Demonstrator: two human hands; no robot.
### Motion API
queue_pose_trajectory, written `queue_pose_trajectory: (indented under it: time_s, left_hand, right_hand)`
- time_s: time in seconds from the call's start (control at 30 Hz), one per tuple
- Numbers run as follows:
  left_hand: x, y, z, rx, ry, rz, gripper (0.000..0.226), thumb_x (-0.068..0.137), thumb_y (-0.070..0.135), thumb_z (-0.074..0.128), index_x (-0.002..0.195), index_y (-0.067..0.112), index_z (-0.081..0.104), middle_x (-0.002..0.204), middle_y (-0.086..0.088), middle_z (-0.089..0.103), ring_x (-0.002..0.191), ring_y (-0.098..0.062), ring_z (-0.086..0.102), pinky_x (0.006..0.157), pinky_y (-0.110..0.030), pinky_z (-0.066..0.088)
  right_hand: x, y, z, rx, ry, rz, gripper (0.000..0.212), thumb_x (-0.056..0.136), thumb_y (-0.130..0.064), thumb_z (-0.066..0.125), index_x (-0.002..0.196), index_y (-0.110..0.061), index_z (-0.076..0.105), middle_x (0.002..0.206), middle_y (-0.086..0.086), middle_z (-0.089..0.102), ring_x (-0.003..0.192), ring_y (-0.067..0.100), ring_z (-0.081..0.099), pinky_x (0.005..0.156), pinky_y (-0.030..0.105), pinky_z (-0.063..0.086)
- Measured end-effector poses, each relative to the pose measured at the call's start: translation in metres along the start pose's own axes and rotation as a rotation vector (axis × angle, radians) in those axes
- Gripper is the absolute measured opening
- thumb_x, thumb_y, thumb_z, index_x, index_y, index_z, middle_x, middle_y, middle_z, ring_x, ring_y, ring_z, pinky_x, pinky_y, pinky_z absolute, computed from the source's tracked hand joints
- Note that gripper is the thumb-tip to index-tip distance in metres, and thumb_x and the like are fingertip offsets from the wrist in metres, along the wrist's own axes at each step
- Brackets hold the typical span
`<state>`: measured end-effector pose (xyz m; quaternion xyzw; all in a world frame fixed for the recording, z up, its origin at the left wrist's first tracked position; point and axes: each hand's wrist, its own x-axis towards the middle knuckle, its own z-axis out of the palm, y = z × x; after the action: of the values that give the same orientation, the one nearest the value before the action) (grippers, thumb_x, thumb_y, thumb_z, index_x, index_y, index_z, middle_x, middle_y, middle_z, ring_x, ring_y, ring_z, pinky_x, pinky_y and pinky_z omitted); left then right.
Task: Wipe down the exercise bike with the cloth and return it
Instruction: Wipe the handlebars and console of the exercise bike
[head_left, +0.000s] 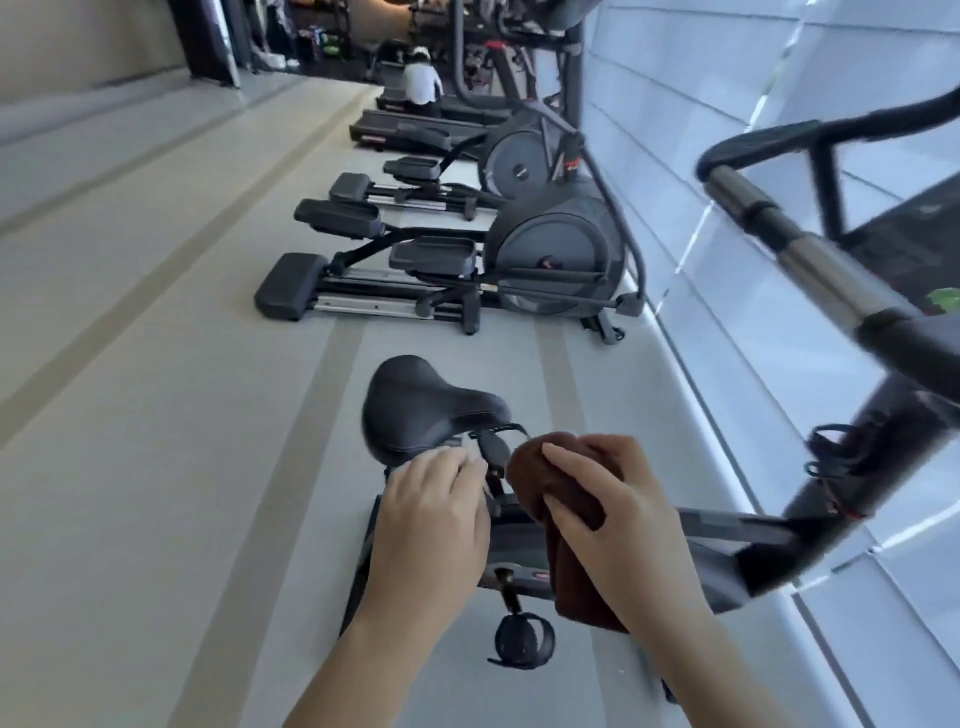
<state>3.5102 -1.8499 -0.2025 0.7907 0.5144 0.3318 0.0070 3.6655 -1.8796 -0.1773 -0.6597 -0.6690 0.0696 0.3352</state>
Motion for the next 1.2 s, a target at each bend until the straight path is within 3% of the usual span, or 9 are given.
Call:
queue_pose_trajectory:
  time_s: [0.3,0.5,0.8,1.2]
  left_hand:
    - [-0.008,-0.195,-0.078,0.1,-0.059,-0.049,0.023,0.067,0.002,0.074,0.089,0.003,0.069,0.091,-0.01,0.069,0.085,-0.03,0.065,0.075,-0.038,0.051]
    - [0.007,-0.274,-0.096,0.074,-0.07,-0.028,0.022,0.068,0.002,0.073,0.089,0.002,0.068,0.091,-0.011,0.068,0.086,-0.03,0.065,0.073,-0.039,0.052]
    - [0.093,-0.364,-0.065,0.035,-0.106,0.078,0.026,0.067,0.003,0.074,0.093,0.004,0.069,0.092,-0.01,0.068,0.088,-0.029,0.064,0.079,-0.039,0.051]
    - [0.304,-0.435,0.015,-0.055,-0.158,0.343,0.025,0.071,0.004,0.071,0.096,0.005,0.067,0.097,-0.009,0.068,0.093,-0.028,0.063,0.082,-0.039,0.05]
  right_hand:
    - [0.039,-0.145,0.144,0.007,-0.132,-0.022,0.036,0.079,-0.021,0.068,0.114,-0.03,0.063,0.118,-0.001,0.052,0.101,0.027,0.054,0.077,0.04,0.051]
    - [0.067,-0.206,0.209,0.024,-0.167,-0.006,0.033,0.08,-0.021,0.067,0.112,-0.03,0.065,0.115,0.0,0.053,0.101,0.026,0.055,0.076,0.04,0.052]
    - [0.16,-0.209,0.28,-0.095,-0.134,0.093,0.033,0.082,-0.021,0.065,0.113,-0.031,0.064,0.117,0.001,0.052,0.102,0.027,0.05,0.074,0.039,0.051]
    - [0.354,-0.177,0.331,-0.055,-0.007,0.265,0.034,0.082,-0.018,0.064,0.115,-0.029,0.064,0.118,0.0,0.052,0.104,0.024,0.053,0.081,0.034,0.048]
